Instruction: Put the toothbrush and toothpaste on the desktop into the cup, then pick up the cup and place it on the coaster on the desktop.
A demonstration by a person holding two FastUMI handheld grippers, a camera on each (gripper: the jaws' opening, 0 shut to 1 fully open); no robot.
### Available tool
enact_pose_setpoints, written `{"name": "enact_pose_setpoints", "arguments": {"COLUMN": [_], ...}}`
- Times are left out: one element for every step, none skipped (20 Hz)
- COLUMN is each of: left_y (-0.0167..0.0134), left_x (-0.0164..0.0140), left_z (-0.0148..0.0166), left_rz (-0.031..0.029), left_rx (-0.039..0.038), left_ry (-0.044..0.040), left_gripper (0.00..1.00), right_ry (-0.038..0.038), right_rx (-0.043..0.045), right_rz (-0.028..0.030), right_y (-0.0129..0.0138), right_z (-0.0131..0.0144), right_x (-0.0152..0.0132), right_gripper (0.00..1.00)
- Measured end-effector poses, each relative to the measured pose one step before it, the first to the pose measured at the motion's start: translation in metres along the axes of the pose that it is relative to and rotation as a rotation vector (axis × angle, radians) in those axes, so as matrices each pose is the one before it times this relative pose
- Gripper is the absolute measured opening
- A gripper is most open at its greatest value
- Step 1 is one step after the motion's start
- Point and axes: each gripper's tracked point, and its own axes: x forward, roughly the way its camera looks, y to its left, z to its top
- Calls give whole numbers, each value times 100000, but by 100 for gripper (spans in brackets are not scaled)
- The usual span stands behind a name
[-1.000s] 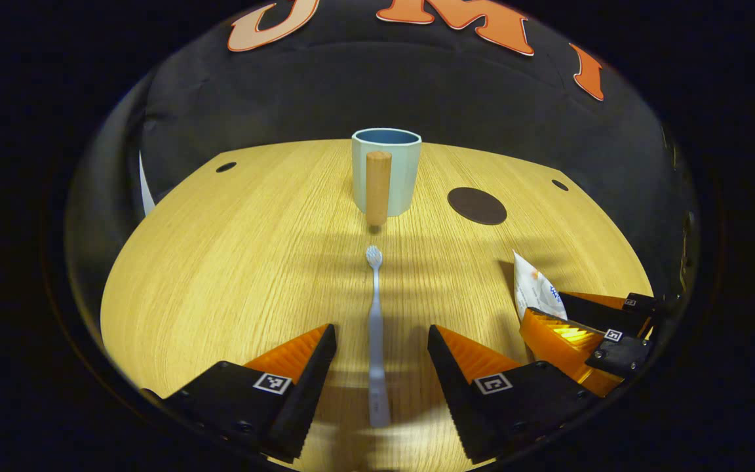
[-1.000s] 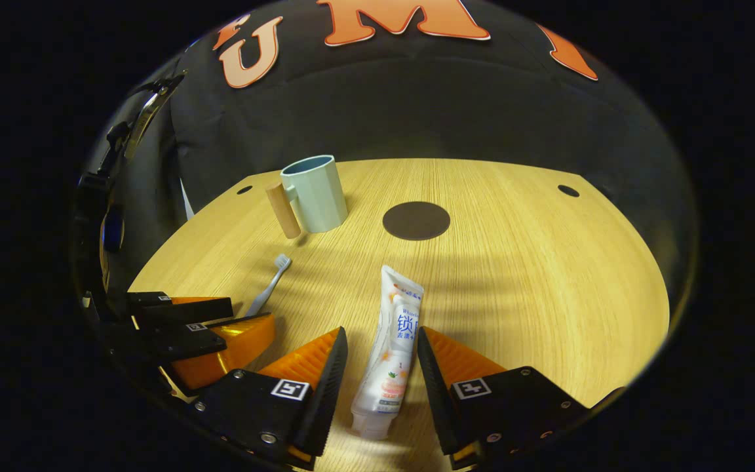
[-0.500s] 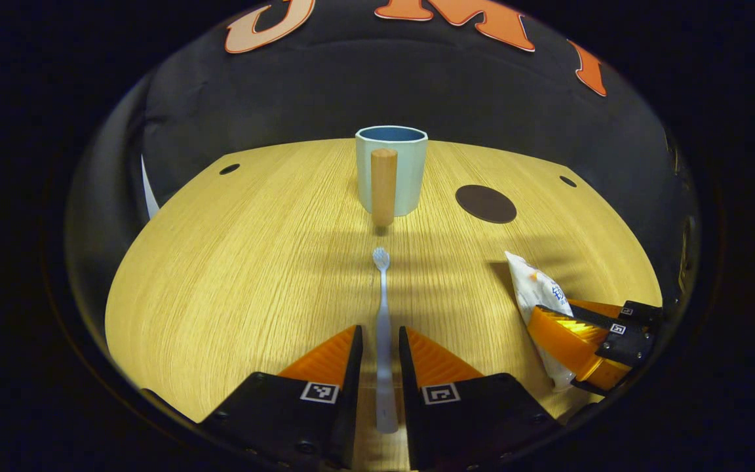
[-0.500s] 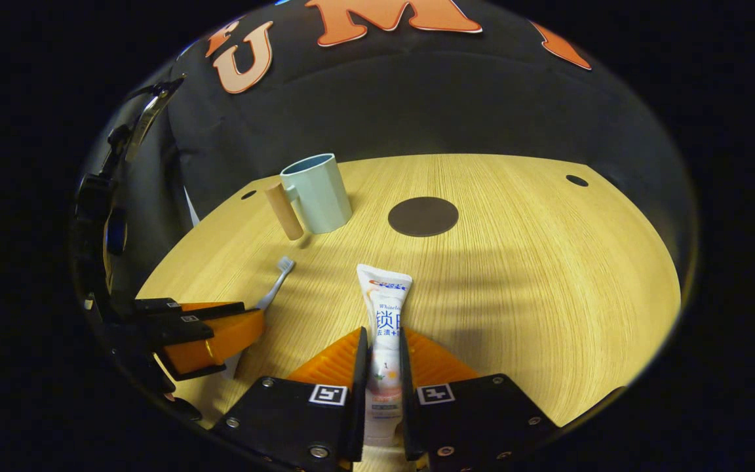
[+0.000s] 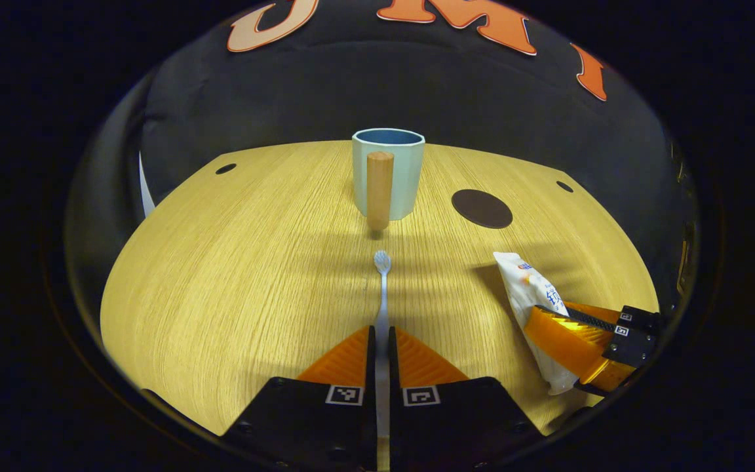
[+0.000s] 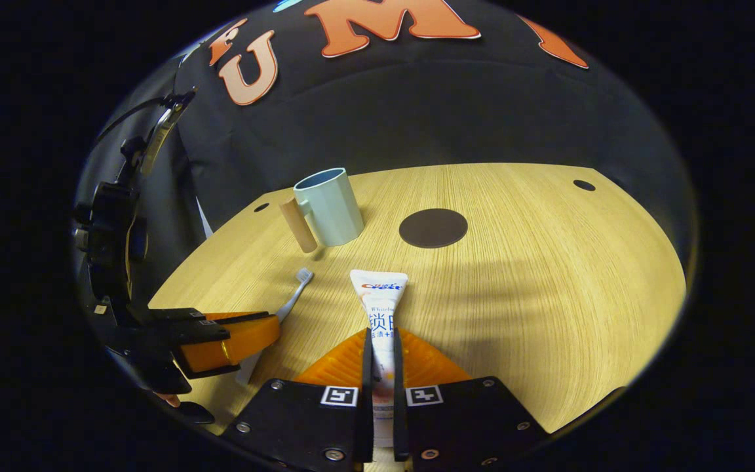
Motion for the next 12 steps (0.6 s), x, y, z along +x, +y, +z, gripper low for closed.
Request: {"name": "enact_pose_setpoints", "arguments": {"left_y": [408, 315, 254, 230, 183, 91, -122, 118, 308, 322, 436, 526], "left_x": [38, -59, -31, 47, 27, 44, 102, 48, 53, 8, 13, -134], "left_z": [43, 20, 245, 213, 400, 279, 340, 279, 410, 351, 531, 354], "left_rz": [-58, -253, -175, -54, -166, -173, -1180, -1043, -431, -453, -46, 192], "left_rx": [-377, -229, -70, 337, 221, 194, 456, 714, 405, 225, 350, 563], "left_ry": [-524, -1080, -1675, -2037, -2456, -2671, -3057, -2320, -2733, -2914, -2613, -2374], "left_gripper": [7, 7, 7, 7, 7, 7, 7, 7, 7, 7, 7, 7], "right_ry": [-790, -805, -1080, -1256, -1034, -1184, -1273, -2652, -2052, -1385, -1507, -1513], "right_rx": [324, 604, 328, 303, -134, 49, -602, -1002, -1150, -334, 125, 236], "right_rz": [-227, 18, 108, -277, -163, -192, -7, -37, 17, 226, 718, 613], "right_y": [-150, -99, -81, -139, -105, -98, 76, 62, 47, 112, 254, 198], "right_z": [196, 303, 315, 379, 361, 420, 436, 691, 552, 645, 540, 627], "right_x": [-136, -171, -261, -230, -222, -168, -325, -331, -378, -350, -404, -193], "right_gripper": [13, 12, 13, 12, 12, 12, 12, 12, 12, 12, 12, 12]}}
